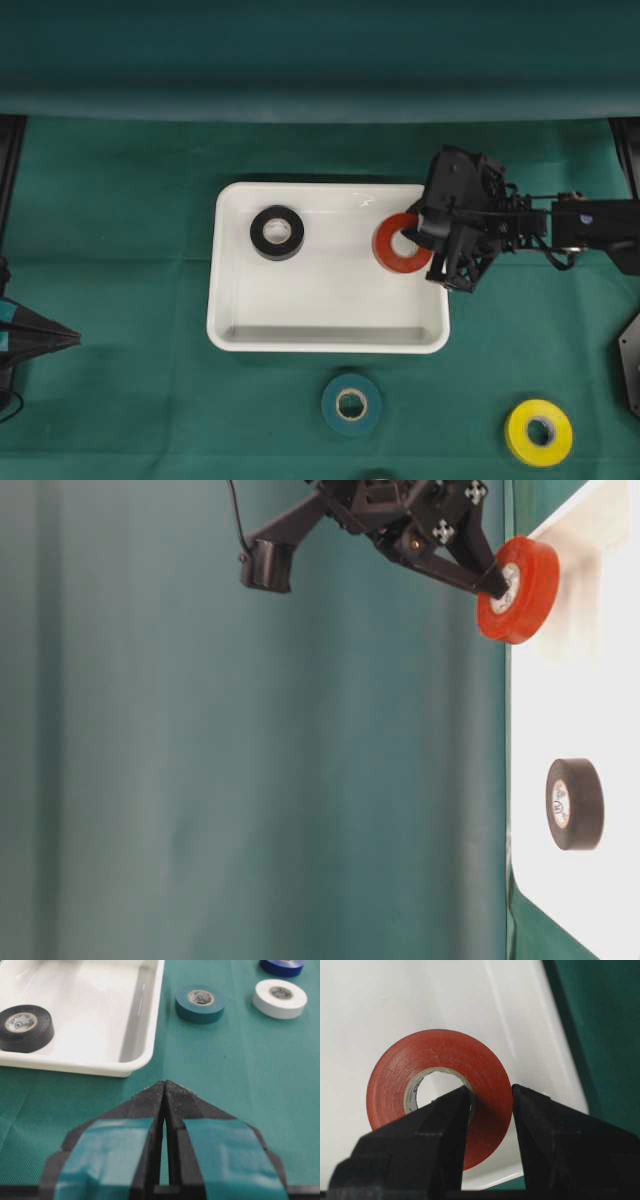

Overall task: Put the tape into the white case with the right arm.
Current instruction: 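Carry the red tape roll into the tray's right side and release, then withdraw the right gripper to the right edge of the table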

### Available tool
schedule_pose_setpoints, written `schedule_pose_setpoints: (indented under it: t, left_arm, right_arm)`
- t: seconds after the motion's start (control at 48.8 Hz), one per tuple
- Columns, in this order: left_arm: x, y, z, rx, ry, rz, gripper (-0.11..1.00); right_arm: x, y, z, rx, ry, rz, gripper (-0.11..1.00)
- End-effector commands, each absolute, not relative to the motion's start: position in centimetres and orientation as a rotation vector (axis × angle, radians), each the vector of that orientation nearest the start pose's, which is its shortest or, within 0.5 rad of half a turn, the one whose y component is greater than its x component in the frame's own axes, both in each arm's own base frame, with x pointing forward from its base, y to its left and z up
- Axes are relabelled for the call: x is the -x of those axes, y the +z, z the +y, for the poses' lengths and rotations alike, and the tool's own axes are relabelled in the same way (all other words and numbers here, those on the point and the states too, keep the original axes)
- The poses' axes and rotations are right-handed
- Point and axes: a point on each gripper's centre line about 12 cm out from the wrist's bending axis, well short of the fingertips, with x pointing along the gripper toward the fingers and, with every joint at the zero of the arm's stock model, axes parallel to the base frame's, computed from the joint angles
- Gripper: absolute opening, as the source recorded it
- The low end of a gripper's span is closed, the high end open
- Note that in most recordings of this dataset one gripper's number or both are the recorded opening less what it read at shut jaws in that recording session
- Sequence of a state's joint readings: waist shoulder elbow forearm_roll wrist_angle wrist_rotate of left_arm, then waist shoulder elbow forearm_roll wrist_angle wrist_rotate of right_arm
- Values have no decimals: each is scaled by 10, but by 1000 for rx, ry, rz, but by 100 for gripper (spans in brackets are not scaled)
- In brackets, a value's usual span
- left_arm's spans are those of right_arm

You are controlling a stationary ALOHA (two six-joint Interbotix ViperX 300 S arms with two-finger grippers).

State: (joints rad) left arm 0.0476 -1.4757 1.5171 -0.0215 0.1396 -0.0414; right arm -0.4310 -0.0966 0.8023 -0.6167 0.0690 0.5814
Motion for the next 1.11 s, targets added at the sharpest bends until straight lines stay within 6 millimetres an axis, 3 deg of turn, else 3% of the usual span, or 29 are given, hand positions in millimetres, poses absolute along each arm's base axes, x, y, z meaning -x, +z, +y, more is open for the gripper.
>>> schedule_pose_setpoints:
  t: [0.0,0.513,0.615,0.821,1.087]
  left_arm:
    - [-124,186,6,68,51,167,0]
    - [-124,186,6,68,51,167,0]
    - [-124,186,6,68,51,167,0]
    - [-124,186,6,68,51,167,0]
    - [-124,186,6,68,51,166,0]
  right_arm:
    - [-319,165,-151,-106,-429,725,0]
    - [-314,161,-162,-119,-459,735,1]
    - [-314,161,-162,-119,-462,739,17]
    - [-310,157,-161,-122,-462,753,76]
    - [-298,153,-155,-128,-463,768,74]
